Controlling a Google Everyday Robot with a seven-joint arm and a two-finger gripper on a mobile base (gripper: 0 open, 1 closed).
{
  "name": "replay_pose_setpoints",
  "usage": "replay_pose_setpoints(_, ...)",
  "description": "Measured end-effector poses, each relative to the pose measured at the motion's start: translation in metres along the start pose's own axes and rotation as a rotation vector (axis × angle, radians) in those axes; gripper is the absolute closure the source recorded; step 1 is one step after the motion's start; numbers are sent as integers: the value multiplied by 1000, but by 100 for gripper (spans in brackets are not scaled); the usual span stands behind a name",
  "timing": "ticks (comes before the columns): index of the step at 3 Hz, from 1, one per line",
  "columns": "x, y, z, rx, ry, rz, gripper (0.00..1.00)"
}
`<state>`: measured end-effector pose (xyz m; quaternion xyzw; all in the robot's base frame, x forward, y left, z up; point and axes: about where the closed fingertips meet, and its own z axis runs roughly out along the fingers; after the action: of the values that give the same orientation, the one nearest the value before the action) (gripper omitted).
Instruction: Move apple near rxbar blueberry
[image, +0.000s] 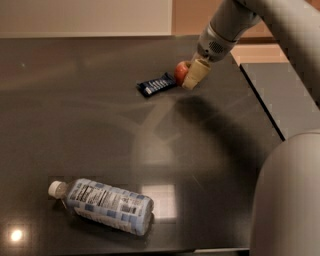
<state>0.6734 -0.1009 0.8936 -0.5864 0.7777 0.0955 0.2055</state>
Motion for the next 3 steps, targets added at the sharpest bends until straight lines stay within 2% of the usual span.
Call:
replay_pose_setpoints(1, -3, -6, 22, -22, 11, -2, 100)
replay_pose_setpoints(2, -2, -14, 37, -3, 25, 2, 82)
replay_pose_setpoints(3, 1, -23, 49, 14, 34, -3, 58)
